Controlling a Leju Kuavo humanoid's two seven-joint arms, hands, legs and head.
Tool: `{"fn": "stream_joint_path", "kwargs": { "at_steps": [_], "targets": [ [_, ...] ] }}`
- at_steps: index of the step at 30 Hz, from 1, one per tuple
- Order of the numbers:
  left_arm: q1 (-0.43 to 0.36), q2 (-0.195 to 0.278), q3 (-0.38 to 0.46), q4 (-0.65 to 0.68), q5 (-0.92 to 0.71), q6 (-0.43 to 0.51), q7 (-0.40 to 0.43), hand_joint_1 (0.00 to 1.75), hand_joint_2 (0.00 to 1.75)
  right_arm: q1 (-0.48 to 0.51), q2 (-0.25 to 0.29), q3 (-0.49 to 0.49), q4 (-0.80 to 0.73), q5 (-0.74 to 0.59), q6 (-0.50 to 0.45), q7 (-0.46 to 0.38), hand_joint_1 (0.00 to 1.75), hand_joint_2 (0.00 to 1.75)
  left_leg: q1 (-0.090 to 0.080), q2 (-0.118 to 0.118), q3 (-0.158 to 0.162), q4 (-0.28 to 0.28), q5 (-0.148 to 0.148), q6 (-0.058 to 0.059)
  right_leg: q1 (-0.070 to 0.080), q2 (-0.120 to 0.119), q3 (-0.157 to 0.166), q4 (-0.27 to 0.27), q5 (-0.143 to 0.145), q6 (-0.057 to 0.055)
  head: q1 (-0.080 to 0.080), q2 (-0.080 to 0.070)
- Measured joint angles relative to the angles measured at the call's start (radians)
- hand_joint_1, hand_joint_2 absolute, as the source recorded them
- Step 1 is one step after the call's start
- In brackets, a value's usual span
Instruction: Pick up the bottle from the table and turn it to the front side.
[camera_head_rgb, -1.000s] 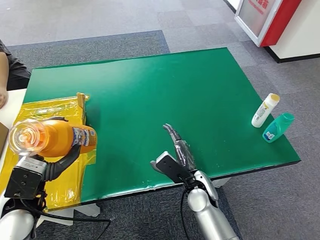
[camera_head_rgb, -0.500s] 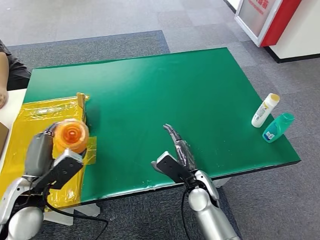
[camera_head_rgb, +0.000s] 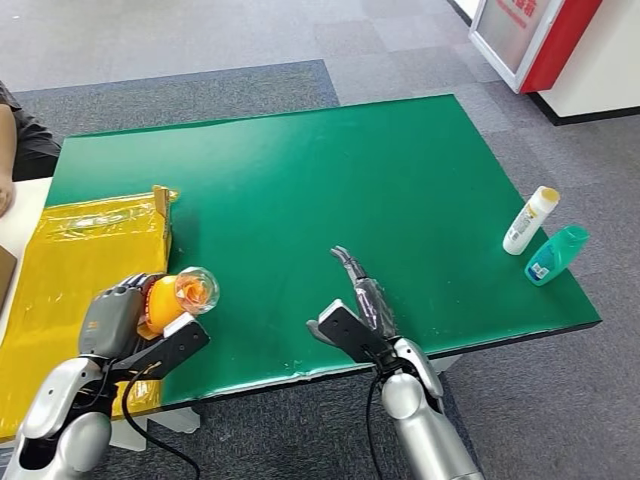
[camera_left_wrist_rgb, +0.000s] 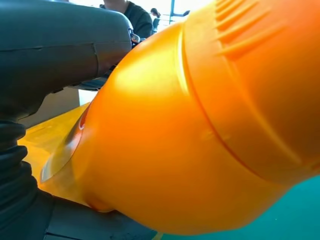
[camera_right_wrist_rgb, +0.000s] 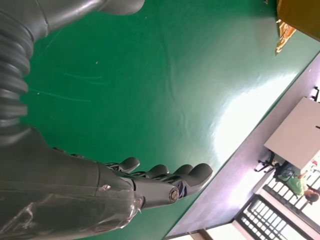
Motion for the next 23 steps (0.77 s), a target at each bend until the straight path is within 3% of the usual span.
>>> {"fn": "stream_joint_path", "kwargs": {
  "at_steps": [8,14,23],
  "targets": [
    [-0.025,-0.007,0.001,0.044,-0.126,0.025,0.031,1.75,1.75,-0.002,0.001,0.0,0.001,0.002,0.011,0.0,0.0,1.75,0.0,0.0,0.0,0.0,0.0,0.0,0.0,0.0,0.0,0.0,0.0,0.0,0.0,0.0],
    [-0.054,-0.038,0.033,0.101,-0.269,0.151,0.004,1.75,1.75,-0.014,0.007,0.003,0.012,0.007,0.013,0.002,0.0,1.75,0.0,0.0,0.0,0.0,0.0,0.0,0.0,0.0,0.001,0.0,0.0,0.0,0.0,0.0],
    [-0.064,-0.061,0.05,0.134,-0.299,0.189,-0.002,1.72,1.75,-0.02,0.011,0.004,0.019,0.008,0.013,0.003,0.0,1.75,0.0,0.0,0.0,0.0,0.0,0.0,0.0,0.0,0.0,0.0,0.0,0.0,0.0,0.0]
  ]
}}
